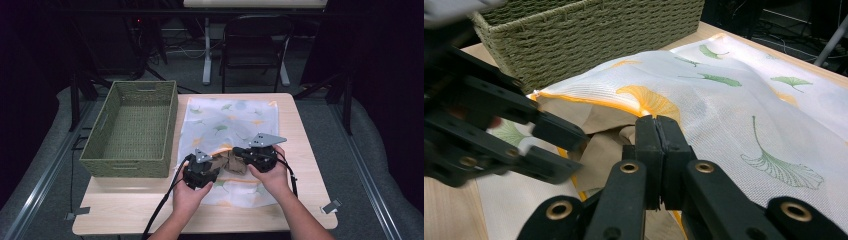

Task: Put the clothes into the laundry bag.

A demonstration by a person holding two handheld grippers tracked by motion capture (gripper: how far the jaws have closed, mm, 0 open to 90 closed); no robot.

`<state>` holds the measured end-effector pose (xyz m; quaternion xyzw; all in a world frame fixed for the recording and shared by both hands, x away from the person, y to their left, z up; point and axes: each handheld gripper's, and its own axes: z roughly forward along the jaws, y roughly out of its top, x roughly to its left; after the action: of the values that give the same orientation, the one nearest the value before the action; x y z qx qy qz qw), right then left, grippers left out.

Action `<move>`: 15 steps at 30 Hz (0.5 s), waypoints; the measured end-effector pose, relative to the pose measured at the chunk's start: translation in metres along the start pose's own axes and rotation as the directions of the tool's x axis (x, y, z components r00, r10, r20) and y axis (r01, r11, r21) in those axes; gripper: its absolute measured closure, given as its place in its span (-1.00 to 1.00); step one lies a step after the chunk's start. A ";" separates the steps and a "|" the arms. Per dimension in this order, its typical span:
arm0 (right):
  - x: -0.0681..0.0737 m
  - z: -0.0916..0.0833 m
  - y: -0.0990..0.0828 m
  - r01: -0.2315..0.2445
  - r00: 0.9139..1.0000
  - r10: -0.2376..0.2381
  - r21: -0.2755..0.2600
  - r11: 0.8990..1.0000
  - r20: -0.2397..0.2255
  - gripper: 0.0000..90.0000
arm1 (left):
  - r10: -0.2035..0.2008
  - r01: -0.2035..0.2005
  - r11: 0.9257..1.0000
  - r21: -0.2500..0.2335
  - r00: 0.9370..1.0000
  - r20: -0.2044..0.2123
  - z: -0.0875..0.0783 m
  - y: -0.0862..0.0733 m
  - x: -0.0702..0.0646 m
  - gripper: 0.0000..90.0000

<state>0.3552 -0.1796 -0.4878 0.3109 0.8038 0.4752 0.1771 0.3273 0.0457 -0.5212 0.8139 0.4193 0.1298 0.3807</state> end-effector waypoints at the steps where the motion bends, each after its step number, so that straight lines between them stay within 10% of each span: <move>1: 0.000 0.000 0.000 0.001 1.000 -0.001 0.000 1.000 0.001 0.99 | 0.001 -0.001 1.000 0.001 1.000 -0.001 -0.004 -0.001 0.000 0.39; 15: 0.000 0.002 -0.005 -0.004 1.000 0.004 0.015 1.000 0.003 0.99 | -0.002 0.002 1.000 0.008 0.999 -0.035 -0.036 -0.015 0.026 0.30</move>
<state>0.3541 -0.1802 -0.4932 0.3148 0.8065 0.4689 0.1751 0.3151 0.0902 -0.5107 0.8125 0.4274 0.1420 0.3702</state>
